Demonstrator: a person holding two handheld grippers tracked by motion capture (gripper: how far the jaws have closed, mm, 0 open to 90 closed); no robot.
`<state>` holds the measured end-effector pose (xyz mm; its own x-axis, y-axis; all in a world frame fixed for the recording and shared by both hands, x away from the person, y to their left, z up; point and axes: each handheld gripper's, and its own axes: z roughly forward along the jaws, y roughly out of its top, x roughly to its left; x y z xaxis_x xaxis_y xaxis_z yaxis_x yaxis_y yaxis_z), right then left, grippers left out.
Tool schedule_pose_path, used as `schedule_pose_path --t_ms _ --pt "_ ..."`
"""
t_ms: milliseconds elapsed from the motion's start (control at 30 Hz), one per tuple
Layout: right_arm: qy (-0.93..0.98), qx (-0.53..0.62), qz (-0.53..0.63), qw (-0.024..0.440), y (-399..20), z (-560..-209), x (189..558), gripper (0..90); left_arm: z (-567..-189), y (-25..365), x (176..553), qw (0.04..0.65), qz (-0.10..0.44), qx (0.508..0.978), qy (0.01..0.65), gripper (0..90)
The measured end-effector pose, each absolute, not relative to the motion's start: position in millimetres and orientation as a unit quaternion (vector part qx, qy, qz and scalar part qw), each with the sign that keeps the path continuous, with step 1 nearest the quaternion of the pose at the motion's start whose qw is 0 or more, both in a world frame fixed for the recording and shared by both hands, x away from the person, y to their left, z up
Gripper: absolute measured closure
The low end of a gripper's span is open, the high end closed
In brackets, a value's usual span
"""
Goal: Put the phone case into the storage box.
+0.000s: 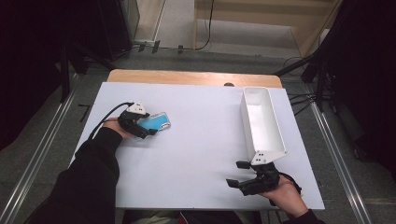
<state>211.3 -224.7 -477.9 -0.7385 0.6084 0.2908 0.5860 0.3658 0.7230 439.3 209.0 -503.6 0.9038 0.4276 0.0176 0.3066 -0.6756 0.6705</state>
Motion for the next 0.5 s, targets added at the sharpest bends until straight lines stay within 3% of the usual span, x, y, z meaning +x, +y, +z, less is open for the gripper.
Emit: schedule_pose_path --t_ms 500 --pt "0.828 0.357 0.432 0.023 -225.4 -475.2 211.8 19.7 -479.0 204.1 434.7 0.381 0.058 0.895 0.223 16.2"
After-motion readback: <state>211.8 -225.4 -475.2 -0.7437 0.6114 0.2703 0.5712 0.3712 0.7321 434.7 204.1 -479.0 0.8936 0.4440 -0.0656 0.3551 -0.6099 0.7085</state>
